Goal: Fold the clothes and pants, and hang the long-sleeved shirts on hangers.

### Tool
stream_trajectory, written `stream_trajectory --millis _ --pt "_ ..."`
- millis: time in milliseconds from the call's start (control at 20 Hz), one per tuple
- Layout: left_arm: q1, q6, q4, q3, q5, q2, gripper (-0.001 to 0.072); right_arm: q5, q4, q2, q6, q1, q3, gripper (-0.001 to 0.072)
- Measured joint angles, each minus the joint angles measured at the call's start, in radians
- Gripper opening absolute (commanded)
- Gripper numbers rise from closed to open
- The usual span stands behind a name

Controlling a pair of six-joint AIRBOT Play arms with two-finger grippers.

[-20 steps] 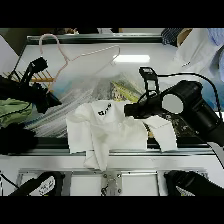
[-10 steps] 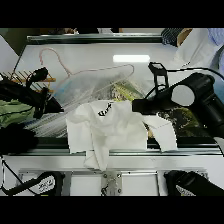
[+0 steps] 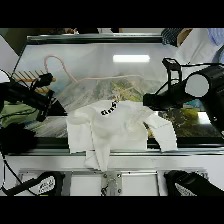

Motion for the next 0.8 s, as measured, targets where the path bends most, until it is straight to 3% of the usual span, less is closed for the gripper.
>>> stream_trajectory --millis 400,800 --pt "-0.090 0.048 0.042 -0.311 0.153 0.126 0.0017 0.003 0.000 0.000 -0.004 -0.006 0.000 0.0036" --pt "-0.157 0.019 0.106 -0.391 0.300 0.133 0.0017 0.022 0.000 0.000 -0.016 -0.006 0.000 0.0035"
